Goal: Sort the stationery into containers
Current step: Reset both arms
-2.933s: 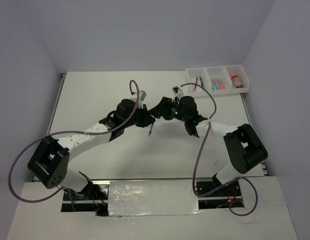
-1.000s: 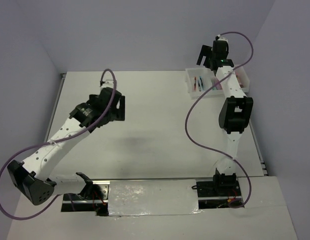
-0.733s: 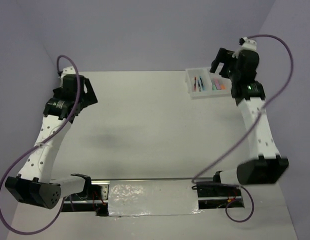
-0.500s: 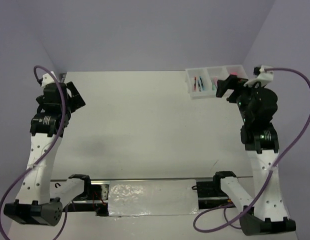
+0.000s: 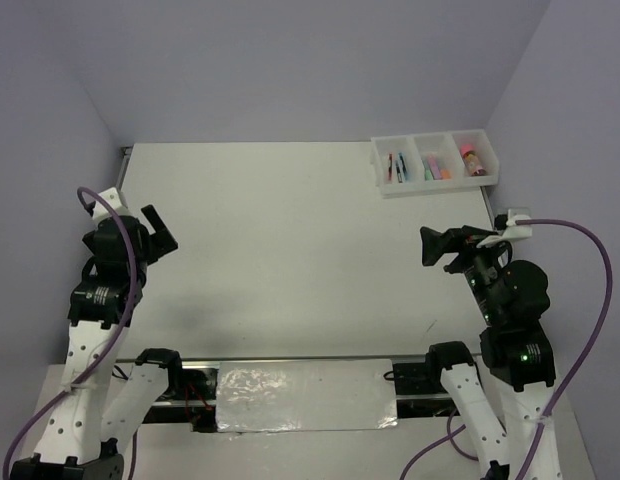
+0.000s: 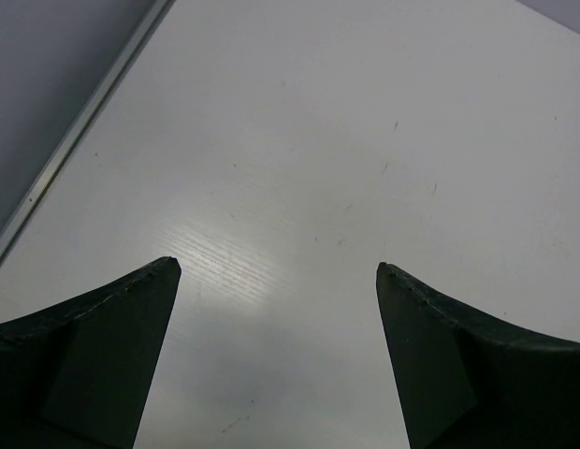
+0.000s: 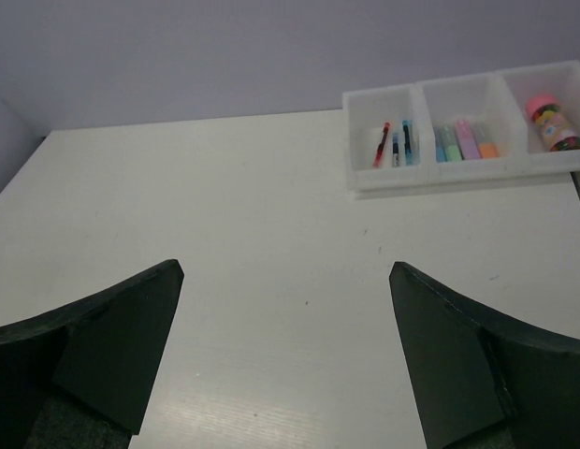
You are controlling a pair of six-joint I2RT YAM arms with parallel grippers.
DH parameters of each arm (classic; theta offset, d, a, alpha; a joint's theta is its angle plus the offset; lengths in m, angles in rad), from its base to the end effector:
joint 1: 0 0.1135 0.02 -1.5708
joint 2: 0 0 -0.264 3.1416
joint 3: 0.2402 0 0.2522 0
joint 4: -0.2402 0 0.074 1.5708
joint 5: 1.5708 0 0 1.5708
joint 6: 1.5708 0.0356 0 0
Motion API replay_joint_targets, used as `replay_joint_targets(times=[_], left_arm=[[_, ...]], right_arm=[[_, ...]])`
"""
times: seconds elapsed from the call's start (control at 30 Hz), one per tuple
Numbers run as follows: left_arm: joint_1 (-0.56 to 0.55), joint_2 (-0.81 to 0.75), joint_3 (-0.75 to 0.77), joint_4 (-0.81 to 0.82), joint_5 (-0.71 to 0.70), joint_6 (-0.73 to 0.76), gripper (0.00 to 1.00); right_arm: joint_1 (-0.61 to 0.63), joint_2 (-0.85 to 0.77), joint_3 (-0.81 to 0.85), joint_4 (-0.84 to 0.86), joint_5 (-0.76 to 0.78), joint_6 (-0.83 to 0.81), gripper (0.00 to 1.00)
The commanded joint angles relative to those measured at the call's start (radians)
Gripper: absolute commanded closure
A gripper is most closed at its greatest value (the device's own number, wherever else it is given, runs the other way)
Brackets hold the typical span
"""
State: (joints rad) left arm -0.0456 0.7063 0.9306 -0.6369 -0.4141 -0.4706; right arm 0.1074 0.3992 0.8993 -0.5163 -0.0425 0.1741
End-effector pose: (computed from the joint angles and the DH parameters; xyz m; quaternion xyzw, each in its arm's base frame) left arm 0.1428 0.0078 0.3551 -0.2827 0.7769 0.0297 0.5618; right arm 0.0719 0.0093 0.3844 0.0089 0.7127 0.1134 0.6921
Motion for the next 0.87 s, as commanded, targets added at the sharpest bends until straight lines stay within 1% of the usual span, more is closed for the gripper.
replay_joint_targets(times=[0.0,0.1,0.37,0.57,0.83], left_arm=[[-0.020,-0.021,0.005,0.046,0.000,0.018,0.01],[-0.020,-0.024,0.005,0.043,-0.003,0.015,0.01],[-0.022,-0.013,0.007,0.043,0.009,0.016,0.01],[-0.023,-0.014,0.007,0.042,0.005,0.017,0.01],[-0.028,-0.013,0.005,0.043,0.001,0.018,0.01]], right_arm=[[0.014,0.015,-0.030,0.018,-0.008,0.010,0.00],[0.017,0.018,-0.036,0.022,-0.025,0.010,0.00],[0.043,-0.003,-0.054,0.029,0.009,0.018,0.00],[0.069,0.015,-0.040,0.019,0.041,0.015,0.00],[0.072,0.036,-0.037,0.022,0.026,0.019,0.00]])
